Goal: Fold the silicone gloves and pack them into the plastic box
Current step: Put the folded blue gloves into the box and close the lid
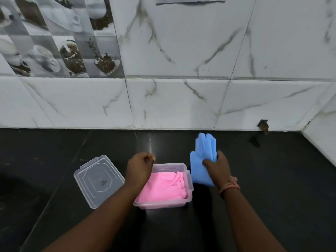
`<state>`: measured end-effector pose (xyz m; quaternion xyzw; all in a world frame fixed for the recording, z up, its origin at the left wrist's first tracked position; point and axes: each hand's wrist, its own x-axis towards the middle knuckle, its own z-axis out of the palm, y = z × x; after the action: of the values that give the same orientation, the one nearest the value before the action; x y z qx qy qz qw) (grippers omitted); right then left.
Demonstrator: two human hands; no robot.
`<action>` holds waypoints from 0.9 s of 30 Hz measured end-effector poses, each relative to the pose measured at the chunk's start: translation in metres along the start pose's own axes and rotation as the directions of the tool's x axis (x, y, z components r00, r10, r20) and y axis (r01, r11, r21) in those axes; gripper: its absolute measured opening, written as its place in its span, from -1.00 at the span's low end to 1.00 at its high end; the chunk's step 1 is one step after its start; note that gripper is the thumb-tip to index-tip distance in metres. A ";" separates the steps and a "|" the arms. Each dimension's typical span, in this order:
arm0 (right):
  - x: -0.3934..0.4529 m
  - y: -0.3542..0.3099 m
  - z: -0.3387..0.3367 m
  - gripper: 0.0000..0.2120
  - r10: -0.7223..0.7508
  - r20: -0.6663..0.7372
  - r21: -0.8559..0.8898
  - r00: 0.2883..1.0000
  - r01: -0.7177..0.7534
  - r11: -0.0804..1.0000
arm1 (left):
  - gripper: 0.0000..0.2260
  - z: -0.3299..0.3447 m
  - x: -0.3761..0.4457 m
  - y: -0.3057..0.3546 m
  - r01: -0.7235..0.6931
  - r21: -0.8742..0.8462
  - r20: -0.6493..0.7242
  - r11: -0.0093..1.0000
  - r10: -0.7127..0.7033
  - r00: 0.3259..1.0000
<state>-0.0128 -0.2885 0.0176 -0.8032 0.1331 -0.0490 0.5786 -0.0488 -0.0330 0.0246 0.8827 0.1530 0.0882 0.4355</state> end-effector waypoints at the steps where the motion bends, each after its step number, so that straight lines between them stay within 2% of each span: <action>1: -0.008 -0.014 0.007 -0.80 -0.147 -0.020 -0.077 0.989 0.145 0.986 | -0.85 -0.004 0.000 0.003 0.066 -0.139 -0.030 0.988 -0.071 0.997; 2: -0.017 -0.029 0.015 -0.77 -0.281 -0.017 -0.150 0.960 0.275 0.950 | -0.80 -0.010 0.000 0.009 0.175 -0.324 0.025 0.930 -0.176 0.984; 3: -0.029 -0.043 0.022 -0.74 -0.394 0.017 -0.205 0.919 0.389 0.898 | -0.70 -0.016 -0.001 0.014 0.335 -0.522 0.194 0.784 -0.273 0.942; 4: -0.041 -0.054 0.030 -0.74 -0.485 0.080 -0.254 0.871 0.488 0.835 | -0.54 -0.021 0.000 0.019 0.529 -0.656 0.441 0.538 -0.296 0.847; 5: -0.054 -0.060 0.039 -0.73 -0.546 0.159 -0.319 0.822 0.566 0.760 | -0.33 -0.027 0.000 0.021 0.684 -0.668 0.649 0.293 -0.221 0.728; 6: -0.067 -0.063 0.049 -0.68 -0.573 0.240 -0.402 0.784 0.618 0.676 | -0.18 -0.031 0.000 0.022 0.763 -0.633 0.758 0.129 -0.094 0.645; 7: -0.080 -0.063 0.059 -0.61 -0.588 0.311 -0.470 0.746 0.659 0.588 | -0.12 -0.036 -0.001 0.022 0.792 -0.608 0.793 0.057 0.008 0.609; 9: -0.099 -0.055 0.074 -0.51 -0.561 0.497 -0.546 0.662 0.741 0.391 | -0.21 -0.042 -0.008 0.017 0.797 -0.603 0.797 0.031 0.042 0.602; 10: -0.105 -0.049 0.074 -0.47 -0.495 0.598 -0.532 0.630 0.774 0.343 | -0.32 -0.042 -0.013 0.013 0.792 -0.610 0.793 0.022 0.024 0.609; 11: -0.106 -0.042 0.071 -0.45 -0.417 0.680 -0.487 0.603 0.797 0.358 | -0.40 -0.041 -0.017 0.004 0.784 -0.620 0.784 0.021 -0.007 0.621; 13: -0.103 -0.035 0.054 -0.50 -0.346 0.750 -0.327 0.563 0.771 0.546 | -0.44 -0.037 -0.023 -0.018 0.764 -0.641 0.763 0.078 -0.042 0.645; 14: -0.103 -0.035 0.046 -0.60 -0.358 0.728 -0.233 0.585 0.702 0.673 | -0.44 -0.035 -0.026 -0.026 0.761 -0.644 0.762 0.084 -0.029 0.647; 16: -0.101 -0.036 0.038 -0.85 -0.396 0.531 0.014 0.749 0.459 0.888 | -0.49 -0.033 -0.027 -0.038 0.765 -0.643 0.766 0.043 0.012 0.643; 17: -0.098 -0.033 0.037 -0.89 -0.350 0.392 0.124 0.851 0.328 0.936 | -0.54 -0.031 -0.026 -0.041 0.760 -0.650 0.760 0.026 0.020 0.649; 18: -0.094 -0.029 0.038 -0.84 -0.276 0.256 0.181 0.926 0.234 0.955 | -0.60 -0.030 -0.025 -0.044 0.750 -0.661 0.750 0.014 0.014 0.661; 19: -0.090 -0.025 0.039 -0.81 -0.199 0.156 0.185 0.968 0.169 0.968 | -0.65 -0.028 -0.025 -0.045 0.740 -0.672 0.740 0.004 0.006 0.672; 20: -0.086 -0.021 0.040 -0.80 -0.129 0.106 0.177 0.986 0.109 0.978 | -0.68 -0.026 -0.025 -0.046 0.729 -0.685 0.729 -0.007 0.012 0.685; 23: -0.080 -0.014 0.046 -0.65 0.015 0.175 0.149 0.984 -0.042 0.988 | -0.67 -0.026 -0.026 -0.045 0.712 -0.701 0.710 -0.042 0.051 0.702; 25: -0.082 -0.019 0.052 -0.58 0.032 0.228 0.206 0.973 -0.080 0.975 | -0.66 -0.026 -0.028 -0.043 0.712 -0.701 0.710 -0.037 0.047 0.702; 27: -0.088 -0.027 0.059 -0.48 0.005 0.255 0.186 0.967 -0.054 0.981 | -0.65 -0.024 -0.028 -0.042 0.713 -0.700 0.711 -0.033 0.057 0.700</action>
<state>-0.0791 -0.2025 0.0308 -0.7412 0.0649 0.0501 0.6662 -0.0897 -0.0007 0.0054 0.2528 0.1413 -0.2082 0.9342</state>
